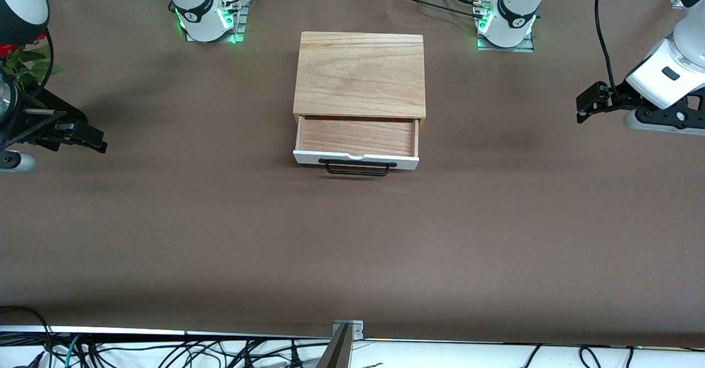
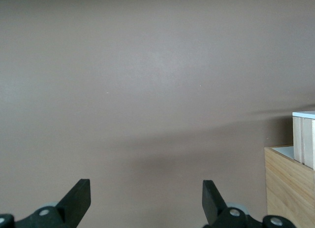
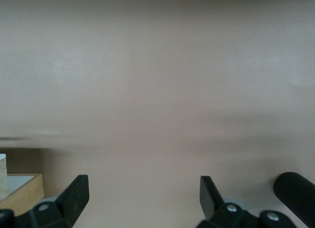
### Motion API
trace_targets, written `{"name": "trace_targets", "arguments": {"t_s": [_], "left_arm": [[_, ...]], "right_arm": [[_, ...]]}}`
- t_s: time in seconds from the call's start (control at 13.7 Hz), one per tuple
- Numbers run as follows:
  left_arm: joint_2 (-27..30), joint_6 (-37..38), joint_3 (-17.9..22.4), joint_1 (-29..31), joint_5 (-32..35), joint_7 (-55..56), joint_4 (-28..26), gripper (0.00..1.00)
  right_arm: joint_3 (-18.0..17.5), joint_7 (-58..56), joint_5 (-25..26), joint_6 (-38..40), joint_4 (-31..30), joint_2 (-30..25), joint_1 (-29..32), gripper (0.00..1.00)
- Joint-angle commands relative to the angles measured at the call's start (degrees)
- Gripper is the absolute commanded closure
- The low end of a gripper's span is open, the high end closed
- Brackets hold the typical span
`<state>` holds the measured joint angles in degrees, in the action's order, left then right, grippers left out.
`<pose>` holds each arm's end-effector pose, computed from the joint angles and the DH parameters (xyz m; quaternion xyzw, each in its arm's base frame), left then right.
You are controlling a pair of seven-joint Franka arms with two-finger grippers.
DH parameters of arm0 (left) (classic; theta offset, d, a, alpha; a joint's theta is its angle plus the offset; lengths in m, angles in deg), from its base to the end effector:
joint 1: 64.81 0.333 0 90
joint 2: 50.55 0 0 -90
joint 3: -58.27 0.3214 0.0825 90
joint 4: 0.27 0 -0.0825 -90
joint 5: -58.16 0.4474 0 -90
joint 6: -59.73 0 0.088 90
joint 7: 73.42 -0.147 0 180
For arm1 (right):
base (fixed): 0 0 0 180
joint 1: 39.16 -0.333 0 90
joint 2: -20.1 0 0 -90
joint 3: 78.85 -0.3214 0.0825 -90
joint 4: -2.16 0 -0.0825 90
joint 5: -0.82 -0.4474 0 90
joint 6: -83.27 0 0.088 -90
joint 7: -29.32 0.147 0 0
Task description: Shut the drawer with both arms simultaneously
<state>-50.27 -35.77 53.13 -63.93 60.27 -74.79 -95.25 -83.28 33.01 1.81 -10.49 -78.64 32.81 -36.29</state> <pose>0.6223 -0.0414 0.5547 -0.9985 0.0507 -0.0074 0.0184 0.6912 0.0116 0.5371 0.9998 -0.0190 0.0025 0.0000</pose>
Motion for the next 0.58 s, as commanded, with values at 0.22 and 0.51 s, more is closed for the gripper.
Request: {"name": "trace_targets", "arguments": {"t_s": [0.22,0.51], "left_arm": [[1.1,0.4,-0.1,0.8,0.7,-0.3,-1.0,0.0],[1.0,0.5,-0.1,1.1,0.5,-0.7,-0.9,0.0]], "right_arm": [[-0.3,-0.4,0.5,-0.3,0.5,0.1,0.0,0.0],[-0.3,-0.4,0.4,-0.4,0.5,0.2,0.0,0.0]]}}
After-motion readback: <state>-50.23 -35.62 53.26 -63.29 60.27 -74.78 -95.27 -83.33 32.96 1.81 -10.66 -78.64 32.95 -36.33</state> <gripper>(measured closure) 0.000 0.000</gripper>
